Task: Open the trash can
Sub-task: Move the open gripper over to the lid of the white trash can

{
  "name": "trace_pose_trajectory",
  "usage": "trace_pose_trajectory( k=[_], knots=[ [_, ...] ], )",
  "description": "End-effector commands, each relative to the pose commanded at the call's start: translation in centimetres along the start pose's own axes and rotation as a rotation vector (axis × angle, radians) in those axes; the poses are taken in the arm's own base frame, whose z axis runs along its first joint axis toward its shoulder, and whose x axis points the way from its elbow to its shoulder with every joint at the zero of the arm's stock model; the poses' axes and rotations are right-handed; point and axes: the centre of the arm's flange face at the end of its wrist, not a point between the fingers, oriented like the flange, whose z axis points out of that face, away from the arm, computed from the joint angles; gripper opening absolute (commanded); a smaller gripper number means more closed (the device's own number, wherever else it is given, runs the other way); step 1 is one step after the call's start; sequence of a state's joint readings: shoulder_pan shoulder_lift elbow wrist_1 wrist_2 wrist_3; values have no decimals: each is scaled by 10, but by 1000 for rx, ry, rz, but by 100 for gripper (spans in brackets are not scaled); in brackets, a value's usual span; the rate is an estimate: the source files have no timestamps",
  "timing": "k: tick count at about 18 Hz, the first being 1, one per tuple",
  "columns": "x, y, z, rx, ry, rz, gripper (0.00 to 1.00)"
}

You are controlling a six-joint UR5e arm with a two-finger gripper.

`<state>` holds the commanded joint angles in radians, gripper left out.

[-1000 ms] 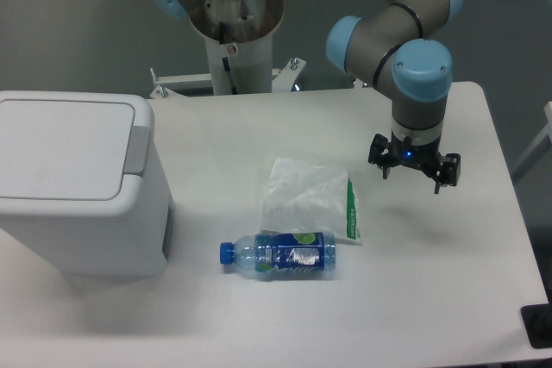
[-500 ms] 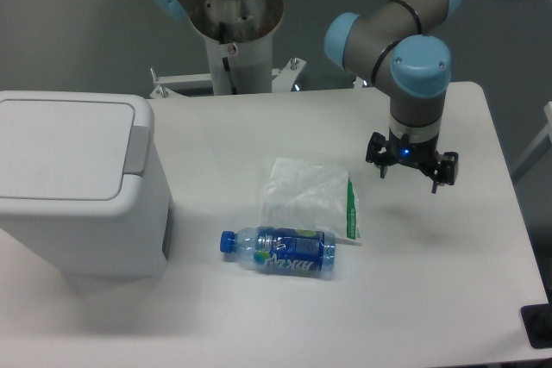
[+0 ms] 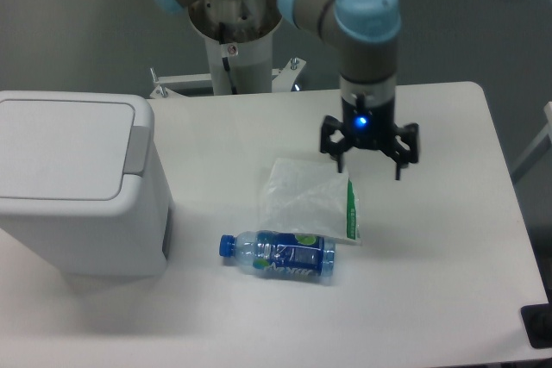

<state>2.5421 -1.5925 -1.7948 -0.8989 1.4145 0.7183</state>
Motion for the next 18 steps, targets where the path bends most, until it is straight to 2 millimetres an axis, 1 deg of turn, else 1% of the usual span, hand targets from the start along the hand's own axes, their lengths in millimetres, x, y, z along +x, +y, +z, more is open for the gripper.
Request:
trace_pose_trajectory(
  k=[1, 4, 6, 8, 11, 12, 13, 15, 17, 18],
  knots=[
    [9, -4, -15, 26, -6, -44, 100],
    [21, -16, -44, 111, 24, -194, 100],
    [32, -21, -56, 161, 76, -262, 100],
    [48, -30, -58, 199, 155, -294, 100],
    [70, -41, -51, 222, 284, -352, 100],
    [75, -43, -52, 234, 314, -350, 100],
    [87, -48, -53, 243, 345, -336, 100],
    [97, -51, -48, 233, 370, -334, 100],
    [119, -53, -43, 215, 397, -307, 100],
    [124, -50, -40, 206, 403, -305, 100]
  ],
)
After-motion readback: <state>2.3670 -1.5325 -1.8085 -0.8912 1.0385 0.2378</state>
